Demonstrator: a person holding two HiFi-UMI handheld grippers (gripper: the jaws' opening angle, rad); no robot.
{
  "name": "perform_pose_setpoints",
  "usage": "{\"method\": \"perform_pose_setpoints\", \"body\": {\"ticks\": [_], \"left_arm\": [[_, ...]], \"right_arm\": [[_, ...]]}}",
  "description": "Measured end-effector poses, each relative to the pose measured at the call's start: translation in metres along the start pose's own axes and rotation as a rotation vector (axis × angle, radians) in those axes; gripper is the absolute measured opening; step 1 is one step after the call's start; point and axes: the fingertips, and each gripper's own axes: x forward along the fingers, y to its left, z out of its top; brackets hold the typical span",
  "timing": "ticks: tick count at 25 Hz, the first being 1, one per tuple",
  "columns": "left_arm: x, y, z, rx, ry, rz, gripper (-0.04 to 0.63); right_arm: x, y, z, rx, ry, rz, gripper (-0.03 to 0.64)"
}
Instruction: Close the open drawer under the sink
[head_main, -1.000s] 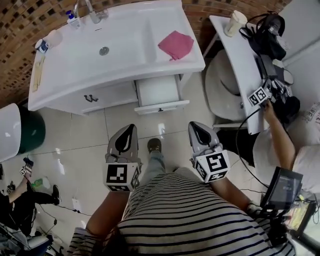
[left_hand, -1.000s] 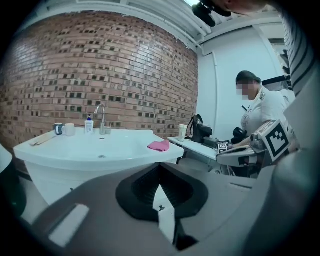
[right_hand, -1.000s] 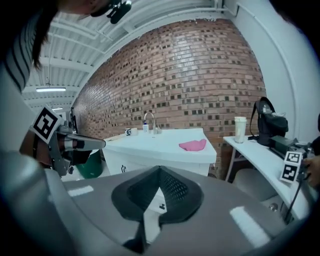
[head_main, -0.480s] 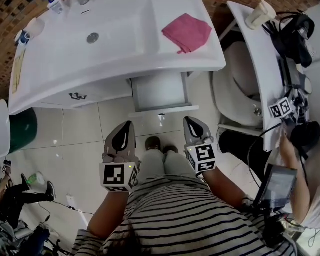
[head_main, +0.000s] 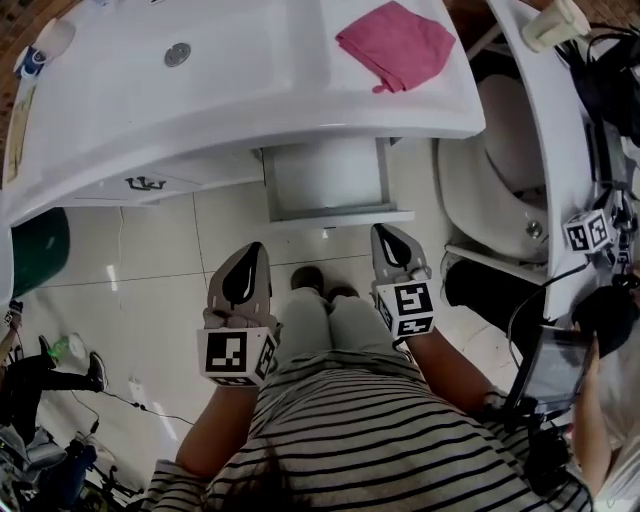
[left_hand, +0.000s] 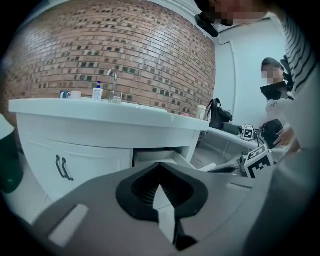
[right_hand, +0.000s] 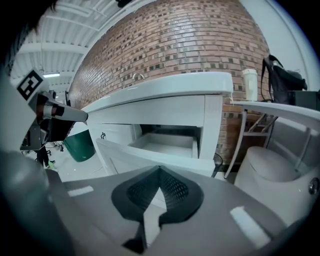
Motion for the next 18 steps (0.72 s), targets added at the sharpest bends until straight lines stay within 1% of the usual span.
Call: {"method": "perform_pose_setpoints", "body": {"ticks": [9,13,18], "left_arm": [[-0.001,0.015,0.004,-0.014,0.021,0.014,0.014],[-0.005,0.027,0.010,-0.020,0.017,0.042,0.014],[-0.014,0.045,0.003,-0.026,0.012,0.082,0.014]], "right_arm": [[0.031,-0.016,0.022,-0.020,0.004,-0.020,-0.002],[0.052,-0.026,0.036,-0.044,-0.015,-0.033,-0.003],[0.082,-0.041,0.056,-0.034,-0.051,-0.066,-0.003]]}}
